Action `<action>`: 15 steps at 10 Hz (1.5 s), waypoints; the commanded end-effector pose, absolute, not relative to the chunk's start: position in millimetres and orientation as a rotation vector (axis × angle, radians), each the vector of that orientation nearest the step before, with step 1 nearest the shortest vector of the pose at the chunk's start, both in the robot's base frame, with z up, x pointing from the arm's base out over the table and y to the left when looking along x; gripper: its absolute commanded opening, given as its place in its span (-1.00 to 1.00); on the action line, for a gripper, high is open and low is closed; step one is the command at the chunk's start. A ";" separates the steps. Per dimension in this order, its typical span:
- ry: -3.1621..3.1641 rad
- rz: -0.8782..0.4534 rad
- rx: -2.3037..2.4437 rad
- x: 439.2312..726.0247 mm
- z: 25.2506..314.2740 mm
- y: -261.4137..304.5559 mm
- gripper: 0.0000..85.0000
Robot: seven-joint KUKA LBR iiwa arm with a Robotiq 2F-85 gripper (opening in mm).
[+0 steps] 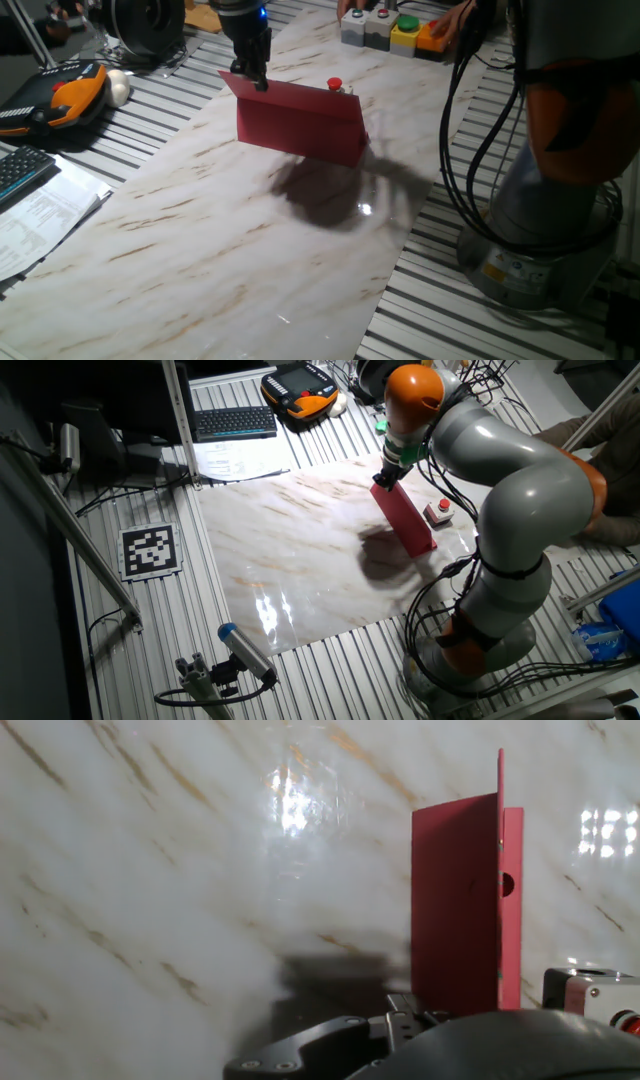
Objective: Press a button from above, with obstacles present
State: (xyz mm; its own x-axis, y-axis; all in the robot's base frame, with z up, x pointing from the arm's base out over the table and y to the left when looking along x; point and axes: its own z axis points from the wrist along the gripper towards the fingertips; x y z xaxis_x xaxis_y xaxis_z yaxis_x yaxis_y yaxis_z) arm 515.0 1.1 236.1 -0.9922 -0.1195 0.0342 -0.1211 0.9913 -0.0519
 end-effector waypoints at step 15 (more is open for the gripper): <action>-3.027 0.153 0.280 507.1 241.1 -97.4 -1.00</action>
State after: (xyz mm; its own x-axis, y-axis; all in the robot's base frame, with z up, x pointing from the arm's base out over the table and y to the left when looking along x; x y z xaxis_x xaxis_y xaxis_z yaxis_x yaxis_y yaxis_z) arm 507.2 -97.1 241.2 -0.9782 -0.1788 0.1054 -0.1889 0.9775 -0.0944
